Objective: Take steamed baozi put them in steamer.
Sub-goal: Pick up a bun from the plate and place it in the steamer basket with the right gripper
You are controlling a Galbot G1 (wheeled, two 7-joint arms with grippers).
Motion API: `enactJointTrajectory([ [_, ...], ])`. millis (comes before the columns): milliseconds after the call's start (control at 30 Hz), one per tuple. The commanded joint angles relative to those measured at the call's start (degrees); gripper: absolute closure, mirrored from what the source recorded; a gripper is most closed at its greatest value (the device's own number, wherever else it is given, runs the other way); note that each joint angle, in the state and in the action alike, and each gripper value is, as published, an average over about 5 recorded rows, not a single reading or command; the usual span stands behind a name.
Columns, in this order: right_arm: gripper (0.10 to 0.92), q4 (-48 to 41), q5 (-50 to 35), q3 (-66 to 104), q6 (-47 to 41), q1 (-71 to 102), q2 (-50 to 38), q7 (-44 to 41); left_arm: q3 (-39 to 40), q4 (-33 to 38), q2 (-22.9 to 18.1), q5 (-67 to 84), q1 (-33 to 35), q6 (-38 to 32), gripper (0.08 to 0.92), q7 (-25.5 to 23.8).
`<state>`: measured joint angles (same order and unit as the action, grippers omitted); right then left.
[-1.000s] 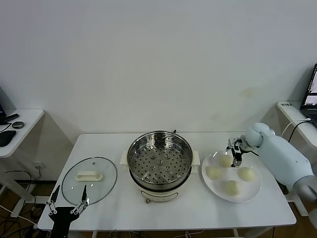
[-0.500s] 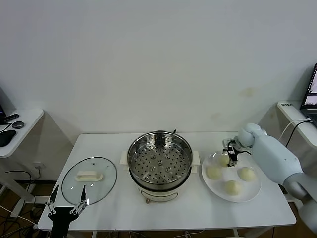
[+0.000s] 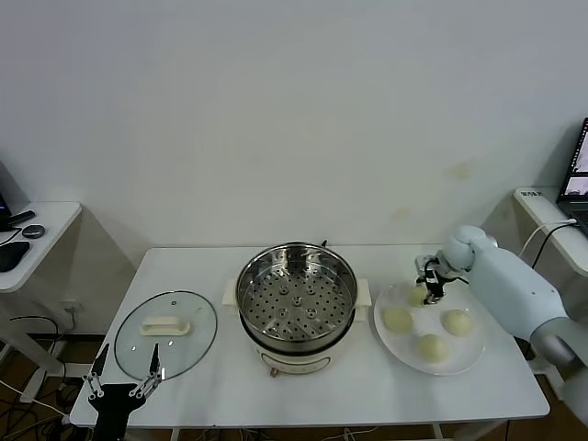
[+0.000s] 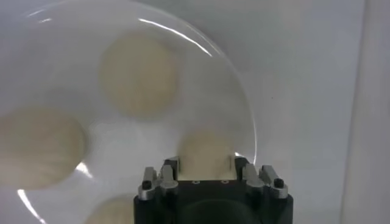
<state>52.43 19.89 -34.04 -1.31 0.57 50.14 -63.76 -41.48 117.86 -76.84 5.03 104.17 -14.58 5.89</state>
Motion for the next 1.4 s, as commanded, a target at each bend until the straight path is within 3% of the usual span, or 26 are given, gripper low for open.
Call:
enactJointTrajectory([
  [33,0.507,11.05,-11.3,-9.25,-0.1,-10.94,-6.2,-1.1,0.0,0.1,0.03,0.02,0.04,0.09,0.177,0.0],
  [167,0.508,14.69,-16.46,-14.81,1.7,-19.86,-6.48,-1.77,-0.09,0.54,0.38,0.33,0.02,0.18,0.177,-0.04],
  [433,0.508,15.69,-29.17,-25.13,8.82,-34.49,1.27,-1.8,-0.19,0.96,0.64,0.81,-0.93,0.25,0.177,0.19],
  [667,0.506,17.06,-32.1,-33.12,19.45,-37.14,11.14,-1.15,-1.23,1.63,0.96,1.93,-0.74,0.24,0.177,0.13],
  [833,0.495,15.29,-28.46,-36.77,26.57,-35.6,18.43,-0.45,-1.99,2.16,0.77,2.21,-0.63,0.31,0.177,0.16],
  [1000,0.491,13.19,-18.68,-36.81,32.14,-32.3,23.27,0.84,-2.51,2.65,0.2,2.16,-0.68,0.4,0.177,0.19],
  [1400,0.488,6.48,-0.13,-34.13,41.75,-26.1,26.57,4.38,-3.85,2.73,-0.98,2.49,-0.37,0.32,0.177,0.46],
])
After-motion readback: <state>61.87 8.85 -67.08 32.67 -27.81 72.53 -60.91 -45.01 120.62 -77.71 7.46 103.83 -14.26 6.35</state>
